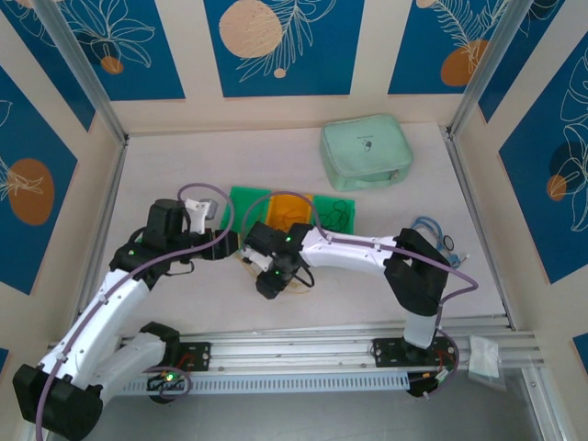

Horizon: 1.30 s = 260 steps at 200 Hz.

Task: Untangle the cables

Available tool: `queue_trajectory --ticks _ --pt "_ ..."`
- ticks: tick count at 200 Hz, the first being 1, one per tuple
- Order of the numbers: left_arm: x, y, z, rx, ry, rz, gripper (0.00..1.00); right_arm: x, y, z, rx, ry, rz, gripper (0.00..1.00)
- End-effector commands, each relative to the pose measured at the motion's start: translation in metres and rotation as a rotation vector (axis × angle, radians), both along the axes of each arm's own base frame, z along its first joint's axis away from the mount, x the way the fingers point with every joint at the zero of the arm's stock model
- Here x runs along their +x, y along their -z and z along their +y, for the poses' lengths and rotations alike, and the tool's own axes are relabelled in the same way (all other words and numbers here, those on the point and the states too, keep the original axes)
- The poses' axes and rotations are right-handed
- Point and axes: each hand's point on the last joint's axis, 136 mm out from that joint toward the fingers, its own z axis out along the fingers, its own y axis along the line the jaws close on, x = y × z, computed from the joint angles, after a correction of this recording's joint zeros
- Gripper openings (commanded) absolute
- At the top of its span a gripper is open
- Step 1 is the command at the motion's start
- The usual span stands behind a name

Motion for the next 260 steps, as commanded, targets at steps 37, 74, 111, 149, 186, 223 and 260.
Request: queue_trajectory --ticks 37,74,111,149,186,223,260 --pt "-0.005 -0.022 -0.001 -0.058 0.010 -0.056 0.55 0.006 0.011 0.000 -0.074 -0.045 -0.037 0.40" --pt "-0.008 -0.030 0.002 -0.054 0.004 -0.081 0.55 0.015 0.020 0.002 -0.111 -0.059 -0.078 0.39" --pt "-0.014 -0.043 0.006 -0.049 0.002 -0.109 0.55 0.019 0.029 0.005 -0.131 -0.072 -0.084 0.37" --pt "-0.018 -0.055 0.012 -0.029 -0.010 -0.145 0.55 0.018 0.037 0.007 -0.142 -0.080 -0.060 0.27" --pt "-0.019 -0.055 0.017 -0.008 -0.026 -0.153 0.55 0.018 0.036 0.007 -0.143 -0.078 -0.057 0.10" --pt "-0.018 -0.053 0.017 -0.012 -0.029 -0.150 0.55 0.019 0.019 0.008 -0.112 -0.070 -0.078 0.09" --pt "-0.017 -0.049 0.017 -0.008 -0.035 -0.143 0.55 0.015 -0.017 0.011 0.001 -0.050 -0.084 0.04"
